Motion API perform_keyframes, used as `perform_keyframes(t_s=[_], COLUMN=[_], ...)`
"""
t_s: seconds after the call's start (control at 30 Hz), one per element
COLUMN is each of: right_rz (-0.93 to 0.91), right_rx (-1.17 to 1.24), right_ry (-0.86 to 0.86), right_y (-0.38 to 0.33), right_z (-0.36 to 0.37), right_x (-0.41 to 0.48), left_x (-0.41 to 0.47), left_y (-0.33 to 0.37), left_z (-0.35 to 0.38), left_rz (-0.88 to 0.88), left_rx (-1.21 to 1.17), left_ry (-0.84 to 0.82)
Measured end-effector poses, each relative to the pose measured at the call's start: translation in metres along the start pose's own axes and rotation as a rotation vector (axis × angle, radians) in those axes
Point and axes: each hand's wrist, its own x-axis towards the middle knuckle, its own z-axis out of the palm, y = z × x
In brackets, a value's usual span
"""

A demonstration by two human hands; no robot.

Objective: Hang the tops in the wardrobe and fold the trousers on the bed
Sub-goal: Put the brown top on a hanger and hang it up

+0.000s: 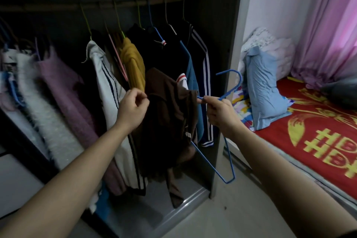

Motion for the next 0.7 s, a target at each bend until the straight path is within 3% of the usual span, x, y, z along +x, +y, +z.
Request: perform_keyframes(t_s=[0.17, 0.3, 0.4, 0.5, 0.6, 0.7], right_rz=[-0.024, -0.032, -0.045, -0.047, -0.065, -0.092], right_rx=[0.025, 0.051, 0.046, 0.053, 0.04, 0.029], right_ry=[-0.012, -0.03, 0.001, 0.092, 0.19, 0.184], right_y=[-0.017, -0.023, -0.027, -0.031, -0.037, -0.038], right_z=[-0.005, -0.008, -0.016, -0.032, -0.053, -0.067], right_x=[0.004, 0.008, 0.012, 0.017, 0.017, 0.012], left_x=[-0.016, -0.006, 0.003, 0.014, 0.04, 0.067], left_y=[-0.016, -0.006, 0.009, 0.024, 0.037, 0.056], left_z=[0.025, 0.046, 0.056, 0.055, 0.04, 0.021], left_rz=[0.001, -0.091, 0.037, 0.081, -0.082, -0.033], left_rx=[0.263, 0.273, 0.268, 0.079, -0.105, -0.148], left_ry=[-0.244, -0.138, -0.112, -0.009, 0.082, 0.068])
